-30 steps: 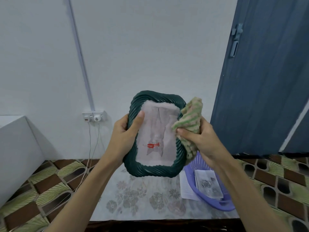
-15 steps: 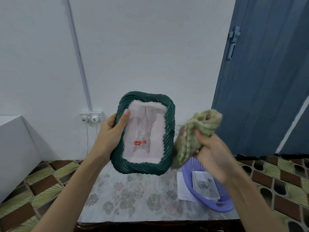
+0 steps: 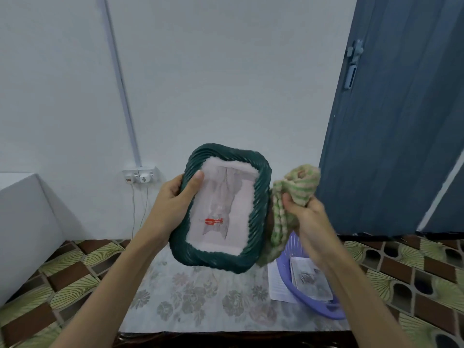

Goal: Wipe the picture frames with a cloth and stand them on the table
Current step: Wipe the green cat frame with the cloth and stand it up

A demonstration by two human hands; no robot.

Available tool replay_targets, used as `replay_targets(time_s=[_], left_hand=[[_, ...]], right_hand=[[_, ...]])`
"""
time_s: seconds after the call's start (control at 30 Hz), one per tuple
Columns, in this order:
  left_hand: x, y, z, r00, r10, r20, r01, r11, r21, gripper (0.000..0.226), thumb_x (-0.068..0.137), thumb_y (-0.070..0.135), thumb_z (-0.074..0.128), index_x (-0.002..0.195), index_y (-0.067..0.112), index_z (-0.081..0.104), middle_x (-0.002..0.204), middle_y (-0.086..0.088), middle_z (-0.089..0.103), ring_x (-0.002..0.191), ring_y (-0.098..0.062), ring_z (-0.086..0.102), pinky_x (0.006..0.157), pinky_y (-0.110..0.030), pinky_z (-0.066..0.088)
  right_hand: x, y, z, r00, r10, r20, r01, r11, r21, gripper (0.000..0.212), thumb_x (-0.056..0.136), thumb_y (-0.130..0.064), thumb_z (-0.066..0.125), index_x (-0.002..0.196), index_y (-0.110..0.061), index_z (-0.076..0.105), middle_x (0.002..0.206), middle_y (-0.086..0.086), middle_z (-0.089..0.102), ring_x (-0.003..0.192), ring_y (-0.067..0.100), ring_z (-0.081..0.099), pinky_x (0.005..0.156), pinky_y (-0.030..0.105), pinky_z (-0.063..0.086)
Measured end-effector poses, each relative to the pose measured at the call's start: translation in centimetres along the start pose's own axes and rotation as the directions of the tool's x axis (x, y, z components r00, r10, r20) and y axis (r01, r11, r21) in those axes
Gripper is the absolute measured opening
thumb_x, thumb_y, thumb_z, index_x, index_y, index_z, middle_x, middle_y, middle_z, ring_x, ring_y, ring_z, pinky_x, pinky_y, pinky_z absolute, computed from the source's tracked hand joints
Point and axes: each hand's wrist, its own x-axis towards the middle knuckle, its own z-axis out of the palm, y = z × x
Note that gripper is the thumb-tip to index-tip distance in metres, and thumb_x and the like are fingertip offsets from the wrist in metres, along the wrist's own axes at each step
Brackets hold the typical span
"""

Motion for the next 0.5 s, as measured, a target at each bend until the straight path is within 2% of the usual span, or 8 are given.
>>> replay_targets(time_s=[0.1,0.17,0.23,0.3,0.37,0.4,0.43,0.5], left_hand=[[0.0,0.5,-0.7,0.982,0.082,0.169,-0.11,0.981,0.161,0.043,0.076,0.052,0.058,0.076,0.009,0.061,0.061,0.002,0.058,0.054,-0.013,0.054,0.049,-0.021,0.044],[0.0,1.2,-0.7,0.935,0.097,0.34,-0.186,0.953,0.24,0.037,0.077,0.049,0.057,0.071,0.013,0.059,0.053,0.01,0.054,0.048,-0.007,0.051,0.047,-0.017,0.04],[0.4,1.6,-0.7,0.894,0.082,0.441,-0.242,0.917,0.318,0.041,0.08,0.048,0.057,0.071,0.007,0.06,0.054,0.009,0.053,0.049,-0.006,0.05,0.049,-0.016,0.038],[0.6,2.0,-0.7,0.876,0.044,0.479,-0.244,0.899,0.364,0.056,0.084,0.057,0.057,0.079,0.001,0.061,0.063,0.003,0.055,0.057,-0.009,0.052,0.055,-0.02,0.041],[0.7,1.8,-0.9,0.88,-0.039,0.474,-0.141,0.93,0.338,0.054,0.081,0.065,0.049,0.082,0.014,0.067,0.073,0.009,0.064,0.066,-0.004,0.059,0.066,-0.021,0.048],[0.5,1.5,-1.0,0.888,-0.106,0.448,-0.037,0.954,0.299,0.053,0.076,0.067,0.042,0.088,0.022,0.068,0.083,0.013,0.068,0.075,-0.002,0.063,0.074,-0.022,0.051],[0.4,1.1,-1.3,0.894,-0.176,0.413,0.095,0.973,0.209,0.057,0.071,0.07,0.037,0.095,0.028,0.068,0.092,0.013,0.071,0.083,-0.003,0.066,0.079,-0.024,0.052],[-0.5,0.2,-1.8,0.869,-0.233,0.436,0.331,0.93,-0.163,0.068,0.066,0.074,0.043,0.108,0.026,0.065,0.104,0.003,0.072,0.093,-0.015,0.069,0.077,-0.032,0.057]], right_hand=[[1.1,-2.6,-1.2,0.984,-0.068,0.167,0.077,0.996,-0.047,0.026,0.086,-0.021,0.056,0.112,-0.016,0.057,0.099,-0.007,0.068,0.1,0.011,0.061,0.093,0.031,0.047],[0.8,-3.7,-0.8,0.944,-0.036,0.329,0.12,0.963,-0.24,0.023,0.08,-0.02,0.062,0.103,-0.024,0.058,0.093,-0.012,0.068,0.092,0.001,0.062,0.086,0.02,0.048],[0.2,-3.7,0.0,0.921,-0.005,0.389,0.214,0.842,-0.496,0.019,0.084,-0.012,0.064,0.091,-0.029,0.059,0.087,-0.014,0.066,0.082,-0.003,0.062,0.078,0.015,0.048],[-0.3,-2.8,0.6,0.953,-0.076,0.295,0.244,0.768,-0.591,0.013,0.088,-0.015,0.06,0.083,-0.028,0.06,0.086,-0.007,0.066,0.083,0.008,0.062,0.079,0.025,0.048],[-0.4,-1.8,0.6,0.98,-0.166,0.112,0.2,0.838,-0.508,0.013,0.089,-0.019,0.059,0.077,-0.021,0.063,0.081,0.004,0.067,0.081,0.02,0.062,0.079,0.037,0.05],[-0.2,-1.3,0.4,0.985,-0.175,0.01,0.162,0.889,-0.428,0.014,0.089,-0.019,0.059,0.076,-0.018,0.064,0.08,0.006,0.067,0.081,0.024,0.062,0.08,0.041,0.051],[0.0,-0.8,0.2,0.983,-0.158,-0.091,0.119,0.936,-0.332,0.013,0.089,-0.018,0.06,0.076,-0.016,0.065,0.079,0.006,0.067,0.081,0.025,0.062,0.081,0.043,0.051],[0.3,0.0,-0.2,0.961,-0.066,-0.267,0.035,0.992,-0.122,0.011,0.089,-0.016,0.06,0.079,-0.015,0.065,0.078,0.004,0.066,0.084,0.024,0.062,0.084,0.043,0.05]])
